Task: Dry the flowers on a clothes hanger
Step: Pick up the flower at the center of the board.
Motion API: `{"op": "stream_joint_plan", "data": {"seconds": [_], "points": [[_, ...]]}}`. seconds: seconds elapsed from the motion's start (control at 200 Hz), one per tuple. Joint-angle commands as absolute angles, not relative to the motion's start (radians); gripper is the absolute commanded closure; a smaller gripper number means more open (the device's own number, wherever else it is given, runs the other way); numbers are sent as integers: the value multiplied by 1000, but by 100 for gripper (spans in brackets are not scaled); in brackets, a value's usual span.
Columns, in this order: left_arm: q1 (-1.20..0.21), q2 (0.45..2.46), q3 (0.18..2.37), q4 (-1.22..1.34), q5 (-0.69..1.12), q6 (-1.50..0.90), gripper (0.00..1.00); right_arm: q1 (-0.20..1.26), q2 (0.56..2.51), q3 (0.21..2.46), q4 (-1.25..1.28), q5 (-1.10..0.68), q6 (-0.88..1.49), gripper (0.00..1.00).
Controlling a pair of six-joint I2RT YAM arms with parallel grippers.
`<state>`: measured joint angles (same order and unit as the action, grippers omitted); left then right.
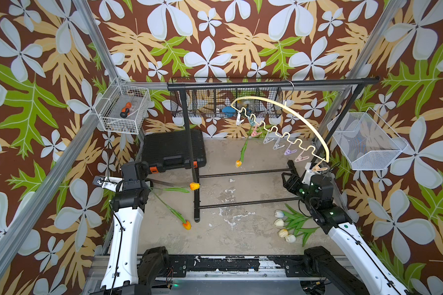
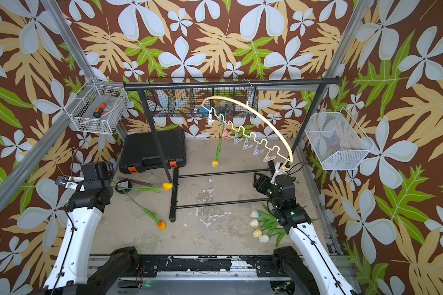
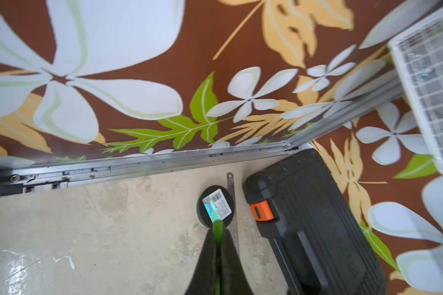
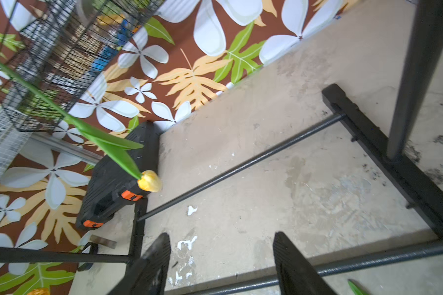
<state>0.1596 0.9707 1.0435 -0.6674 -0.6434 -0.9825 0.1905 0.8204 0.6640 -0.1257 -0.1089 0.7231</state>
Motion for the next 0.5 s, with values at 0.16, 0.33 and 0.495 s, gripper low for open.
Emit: {"op": "stream_joint_plan", "data": {"seconds": [0.16,0.33,0.495], "points": [[-21,1021,1184,-725,-766,-816,100,192,815,695,-75,-193,718,35],[-231,1092,1299,-740,-892,-704,100,192,824,696,-61,-246,706,36],[-488,1092,1312,-668,-938,-533,100,192,821,688,34,-427,670,38]]}}
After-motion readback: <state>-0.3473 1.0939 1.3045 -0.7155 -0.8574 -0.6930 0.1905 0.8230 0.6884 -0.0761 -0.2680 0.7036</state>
